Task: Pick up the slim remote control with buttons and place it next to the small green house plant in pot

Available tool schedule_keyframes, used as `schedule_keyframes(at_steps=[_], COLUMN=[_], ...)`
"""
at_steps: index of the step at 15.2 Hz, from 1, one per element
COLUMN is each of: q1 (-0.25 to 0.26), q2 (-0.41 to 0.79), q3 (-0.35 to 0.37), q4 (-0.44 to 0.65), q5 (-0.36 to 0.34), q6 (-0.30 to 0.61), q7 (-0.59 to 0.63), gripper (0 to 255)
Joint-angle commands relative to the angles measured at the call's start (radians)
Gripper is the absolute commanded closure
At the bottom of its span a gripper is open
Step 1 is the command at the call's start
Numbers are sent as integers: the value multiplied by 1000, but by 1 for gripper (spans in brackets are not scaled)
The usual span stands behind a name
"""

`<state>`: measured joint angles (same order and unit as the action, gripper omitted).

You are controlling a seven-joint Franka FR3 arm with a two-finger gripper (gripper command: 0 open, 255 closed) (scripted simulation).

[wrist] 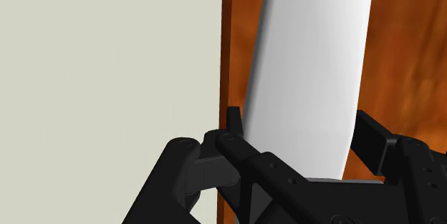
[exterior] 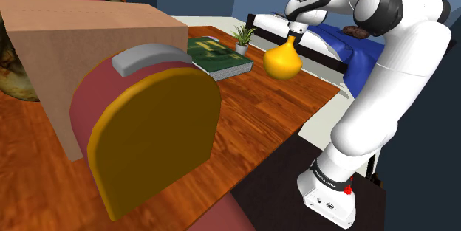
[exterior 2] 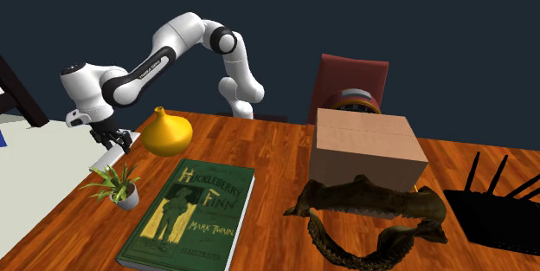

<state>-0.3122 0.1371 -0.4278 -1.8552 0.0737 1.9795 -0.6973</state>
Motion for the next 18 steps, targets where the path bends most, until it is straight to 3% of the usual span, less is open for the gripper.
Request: schedule_keyframes(at_steps=[1, 5, 6, 11, 15, 18], q1=[0, 0, 0, 0, 0, 0], q2=[0, 0, 0, 0, -24, -24], q3=[0, 0, 0, 0, -3, -3], q4=[-3, -3, -3, -3, 97, 97], q5=[0, 0, 0, 0, -13, -13], q6=[4, 4, 4, 4, -118, -118], q7=[-1, -1, -1, -1, 9, 9], gripper=[255, 255, 0, 0, 0, 0])
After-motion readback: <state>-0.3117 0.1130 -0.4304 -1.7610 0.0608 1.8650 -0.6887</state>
